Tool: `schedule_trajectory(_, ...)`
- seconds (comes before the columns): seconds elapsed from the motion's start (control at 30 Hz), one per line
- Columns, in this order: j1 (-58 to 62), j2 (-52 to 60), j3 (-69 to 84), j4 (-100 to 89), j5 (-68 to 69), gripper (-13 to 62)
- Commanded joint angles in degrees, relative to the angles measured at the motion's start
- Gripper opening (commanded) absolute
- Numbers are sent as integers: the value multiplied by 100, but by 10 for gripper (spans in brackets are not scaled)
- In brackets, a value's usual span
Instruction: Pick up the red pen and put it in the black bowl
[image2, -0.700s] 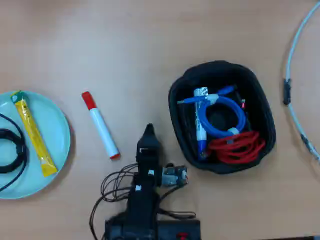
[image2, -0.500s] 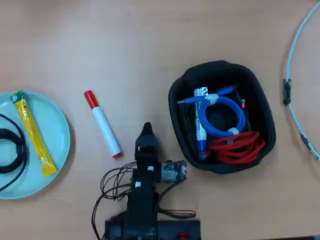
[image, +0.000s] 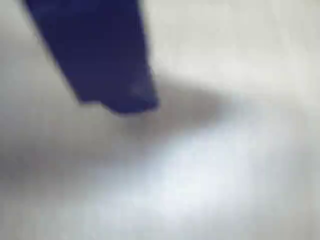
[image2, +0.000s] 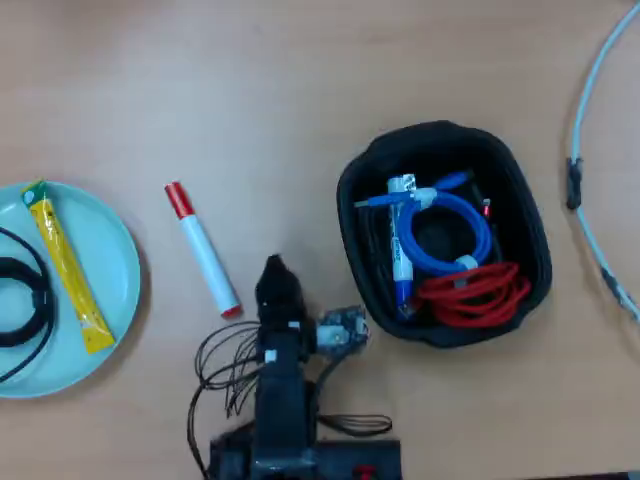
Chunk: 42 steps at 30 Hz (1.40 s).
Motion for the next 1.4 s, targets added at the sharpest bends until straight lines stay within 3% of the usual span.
schedule_trajectory(0.0, -343, 501, -1072, 817, -571, 477)
schedule_trajectory(0.23, -615, -70, -2804, 1802, -1160, 475)
schedule_trajectory(0.53, -896, -1380, -4931, 2874, -3639, 475)
schedule_trajectory(0.77, -1477, -2751, -6267, 3155, -4245, 475)
schedule_trajectory(0.93, -2074, -3955, -6645, 3146, -4333, 475)
schedule_trajectory(1.2, -2549, -4878, -6636, 3138, -4421, 475)
schedule_trajectory(1.37, -2566, -5045, -6601, 3155, -5766, 475)
